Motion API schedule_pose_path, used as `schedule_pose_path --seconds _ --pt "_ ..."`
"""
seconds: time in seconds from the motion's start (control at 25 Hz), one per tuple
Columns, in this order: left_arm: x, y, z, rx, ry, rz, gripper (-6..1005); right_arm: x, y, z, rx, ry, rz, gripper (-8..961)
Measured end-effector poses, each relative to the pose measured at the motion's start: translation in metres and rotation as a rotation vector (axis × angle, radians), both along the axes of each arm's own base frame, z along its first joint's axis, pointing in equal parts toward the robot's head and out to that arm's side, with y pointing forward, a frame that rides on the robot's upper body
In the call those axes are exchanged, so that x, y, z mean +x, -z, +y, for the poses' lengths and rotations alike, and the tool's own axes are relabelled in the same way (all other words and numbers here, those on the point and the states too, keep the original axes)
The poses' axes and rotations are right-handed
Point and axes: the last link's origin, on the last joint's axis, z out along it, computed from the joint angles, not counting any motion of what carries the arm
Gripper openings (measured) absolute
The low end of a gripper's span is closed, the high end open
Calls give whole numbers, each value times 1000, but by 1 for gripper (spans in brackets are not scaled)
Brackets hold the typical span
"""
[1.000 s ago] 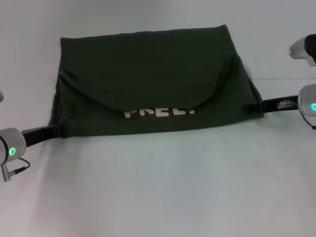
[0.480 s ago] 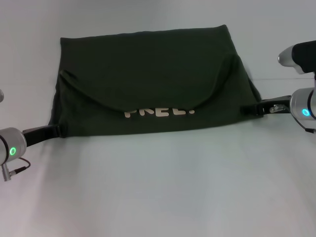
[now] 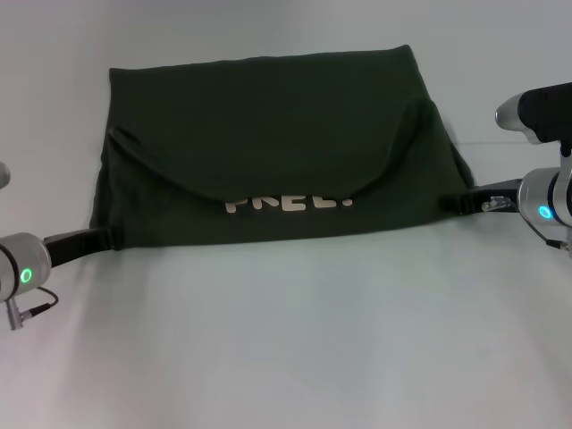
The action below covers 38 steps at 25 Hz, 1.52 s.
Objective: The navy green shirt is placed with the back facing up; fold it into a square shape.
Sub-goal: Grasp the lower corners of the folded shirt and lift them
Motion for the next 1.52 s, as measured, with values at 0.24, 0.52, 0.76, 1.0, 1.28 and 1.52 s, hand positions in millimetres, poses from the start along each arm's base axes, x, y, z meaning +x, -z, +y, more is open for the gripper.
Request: schedule_pose_path --seconds 0.24,0.52,0.76,1.0,1.28,1.52 --pt "0 1 -1 -1 -1 -2 28 2 2 -1 4 8 -3 489" --pt "-1 1 -2 -2 -4 -2 27 4 3 -2 11 18 1 473" --pt "-1 1 -2 -2 -3 -3 26 6 3 -3 11 23 3 430" --pt "0 1 -1 -2 -2 -3 26 6 2 -3 15 23 6 276" --pt "0 1 -1 0 -3 -6 27 8 0 -3 18 25 6 239" --pt "0 1 -1 0 -1 -7 28 9 0 -4 17 26 5 108"
